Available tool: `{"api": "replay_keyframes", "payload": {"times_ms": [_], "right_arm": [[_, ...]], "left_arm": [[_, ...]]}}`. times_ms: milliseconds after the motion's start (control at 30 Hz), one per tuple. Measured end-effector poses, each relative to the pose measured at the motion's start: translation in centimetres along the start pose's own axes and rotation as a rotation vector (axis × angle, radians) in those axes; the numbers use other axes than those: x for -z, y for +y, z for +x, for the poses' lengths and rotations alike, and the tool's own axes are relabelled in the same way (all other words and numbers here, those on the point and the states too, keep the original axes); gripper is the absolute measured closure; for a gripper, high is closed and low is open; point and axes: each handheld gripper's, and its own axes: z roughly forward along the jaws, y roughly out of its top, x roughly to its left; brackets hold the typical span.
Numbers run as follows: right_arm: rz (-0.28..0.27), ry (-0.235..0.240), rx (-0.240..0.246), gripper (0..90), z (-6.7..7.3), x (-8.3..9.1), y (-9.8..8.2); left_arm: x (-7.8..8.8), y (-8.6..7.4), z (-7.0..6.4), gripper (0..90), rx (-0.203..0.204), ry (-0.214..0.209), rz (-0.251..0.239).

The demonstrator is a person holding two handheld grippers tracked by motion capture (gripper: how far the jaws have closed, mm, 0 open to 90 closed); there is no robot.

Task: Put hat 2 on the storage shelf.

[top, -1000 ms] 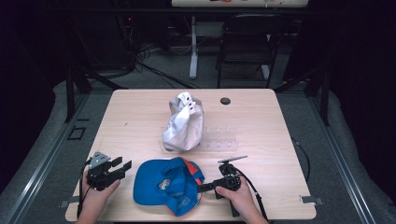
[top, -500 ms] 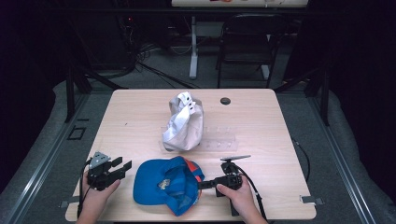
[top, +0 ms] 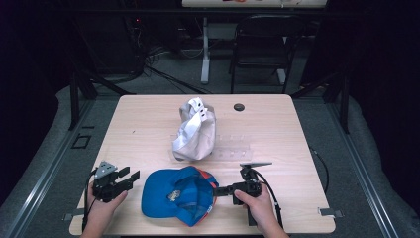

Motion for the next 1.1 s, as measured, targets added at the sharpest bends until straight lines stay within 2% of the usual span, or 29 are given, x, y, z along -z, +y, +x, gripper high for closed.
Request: {"api": "replay_keyframes", "payload": {"times_ms": [300, 333, 400, 467, 533, 867, 933, 1100], "right_arm": [[-0.037, 0.036, -0.013, 77.9, 0.8, 2.8, 1.0], [-0.026, -0.014, -0.003, 77.9, 0.9, 3.3, 1.1], [-0.05, 0.038, -0.017, 77.9, 1.0, 3.6, 1.3], [-0.069, 0.036, -0.033, 78.0, 1.4, 4.1, 1.4], [-0.06, 0.036, -0.011, 78.0, 1.4, 4.7, 1.6], [-0.09, 0.043, -0.003, 78.0, 2.2, 6.9, 2.2], [-0.097, 0.055, -0.022, 78.0, 2.4, 7.2, 2.3], [-0.112, 0.1, -0.032, 78.1, 2.9, 8.2, 2.7]], "left_arm": [[0.0, 0.0, 0.1, 52.7, -0.003, 0.003, -0.003], [0.0, 0.0, 0.0, 52.7, -0.004, 0.004, 0.0], [0.1, 0.0, 0.0, 52.7, -0.008, 0.004, 0.001], [0.1, 0.0, 0.0, 52.7, -0.008, 0.004, 0.0], [0.1, 0.0, 0.1, 52.7, -0.007, 0.005, -0.004], [0.1, 0.0, 0.0, 52.7, -0.007, 0.008, 0.001], [0.1, 0.0, 0.0, 52.7, -0.007, 0.007, 0.001], [0.1, 0.0, 0.1, 52.7, -0.003, 0.007, -0.007]]}}
